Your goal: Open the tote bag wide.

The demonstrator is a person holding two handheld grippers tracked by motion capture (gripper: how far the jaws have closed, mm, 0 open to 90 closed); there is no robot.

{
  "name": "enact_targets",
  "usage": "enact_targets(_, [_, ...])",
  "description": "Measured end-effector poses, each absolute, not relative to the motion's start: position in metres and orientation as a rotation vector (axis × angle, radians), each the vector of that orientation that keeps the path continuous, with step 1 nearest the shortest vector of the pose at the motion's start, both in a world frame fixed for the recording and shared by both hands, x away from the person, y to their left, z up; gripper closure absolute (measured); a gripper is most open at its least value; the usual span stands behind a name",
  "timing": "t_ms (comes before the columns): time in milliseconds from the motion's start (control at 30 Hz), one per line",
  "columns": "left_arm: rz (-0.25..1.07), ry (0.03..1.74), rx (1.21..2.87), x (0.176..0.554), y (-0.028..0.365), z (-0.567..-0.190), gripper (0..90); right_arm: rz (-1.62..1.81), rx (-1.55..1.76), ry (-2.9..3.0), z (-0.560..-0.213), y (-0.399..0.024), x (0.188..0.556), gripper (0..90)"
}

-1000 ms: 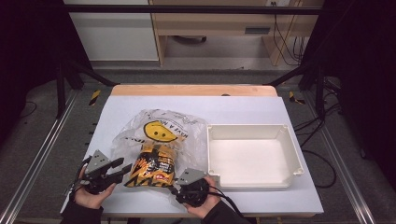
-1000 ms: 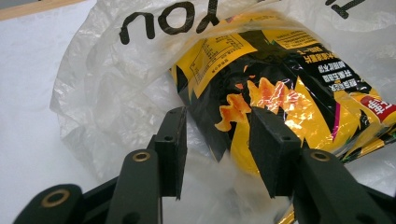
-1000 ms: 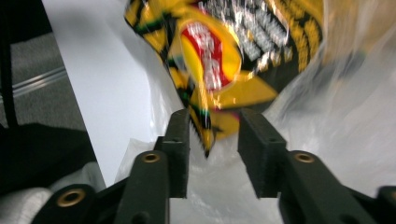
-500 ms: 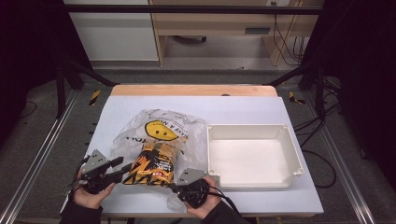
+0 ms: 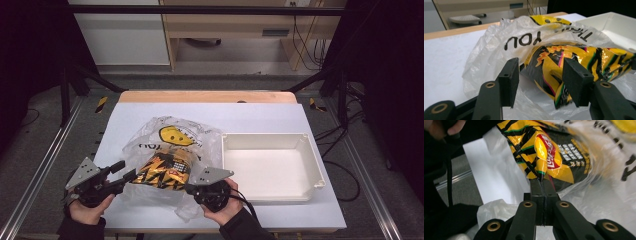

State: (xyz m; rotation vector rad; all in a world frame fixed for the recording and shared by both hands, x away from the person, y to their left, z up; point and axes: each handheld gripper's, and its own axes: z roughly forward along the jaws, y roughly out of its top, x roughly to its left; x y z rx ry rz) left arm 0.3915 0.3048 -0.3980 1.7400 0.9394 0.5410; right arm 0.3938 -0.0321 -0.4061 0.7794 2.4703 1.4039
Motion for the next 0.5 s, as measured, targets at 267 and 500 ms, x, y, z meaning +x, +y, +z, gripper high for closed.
enact_targets(267, [0.541,0.908,1.776,0.392,0.301,-0.397,41.8,1.439,0.806,2.424,-0.394,-0.034,0.405,90.0])
enact_targets(500, [0.564,0.872,1.835,0.395,0.287,-0.400,43.3,1.438,0.805,2.416,-0.393,-0.034,0.407,90.0])
